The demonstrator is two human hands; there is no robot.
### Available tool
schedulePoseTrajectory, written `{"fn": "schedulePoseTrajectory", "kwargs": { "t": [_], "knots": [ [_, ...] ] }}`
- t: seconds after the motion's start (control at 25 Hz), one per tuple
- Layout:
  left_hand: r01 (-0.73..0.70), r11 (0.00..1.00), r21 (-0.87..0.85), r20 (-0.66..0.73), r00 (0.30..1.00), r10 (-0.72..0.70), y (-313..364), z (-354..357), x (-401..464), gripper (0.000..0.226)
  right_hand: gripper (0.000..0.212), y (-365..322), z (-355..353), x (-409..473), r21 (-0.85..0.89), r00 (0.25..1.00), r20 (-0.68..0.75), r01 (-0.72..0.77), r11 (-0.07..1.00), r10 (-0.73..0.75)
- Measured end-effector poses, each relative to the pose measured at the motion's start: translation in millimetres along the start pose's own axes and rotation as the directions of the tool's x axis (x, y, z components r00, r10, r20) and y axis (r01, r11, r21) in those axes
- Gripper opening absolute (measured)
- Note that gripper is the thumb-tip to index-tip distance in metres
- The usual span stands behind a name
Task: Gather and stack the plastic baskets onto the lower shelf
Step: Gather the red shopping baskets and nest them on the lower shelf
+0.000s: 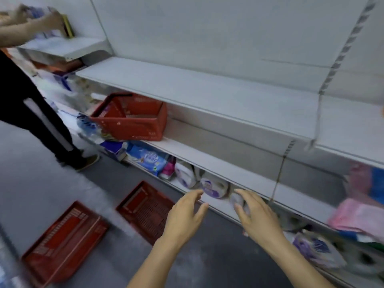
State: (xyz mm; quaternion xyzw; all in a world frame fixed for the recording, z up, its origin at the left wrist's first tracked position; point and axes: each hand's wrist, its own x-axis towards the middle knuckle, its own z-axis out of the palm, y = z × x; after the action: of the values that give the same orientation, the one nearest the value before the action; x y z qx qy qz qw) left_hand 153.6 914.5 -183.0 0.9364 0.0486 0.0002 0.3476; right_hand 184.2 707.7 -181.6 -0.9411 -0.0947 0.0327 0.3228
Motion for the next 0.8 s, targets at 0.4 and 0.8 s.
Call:
{"fn": "schedulePoseTrajectory", "kwargs": {
  "t": [0.4,0.8],
  "knots": [
    [0.317,0.943,-0.104,0.04,0.948,-0.315,-167,-95,70,0.032,0.03,-122,136,142,0.093,0.945,0.326,-0.059,0.994,0.026],
    [0.505,0.784,-0.36,0.001,0.841,-0.541,-299,-160,220,0.021,0.035,-211,248,430,0.294,0.952,0.269,-0.225,0.929,0.145]
  ]
}}
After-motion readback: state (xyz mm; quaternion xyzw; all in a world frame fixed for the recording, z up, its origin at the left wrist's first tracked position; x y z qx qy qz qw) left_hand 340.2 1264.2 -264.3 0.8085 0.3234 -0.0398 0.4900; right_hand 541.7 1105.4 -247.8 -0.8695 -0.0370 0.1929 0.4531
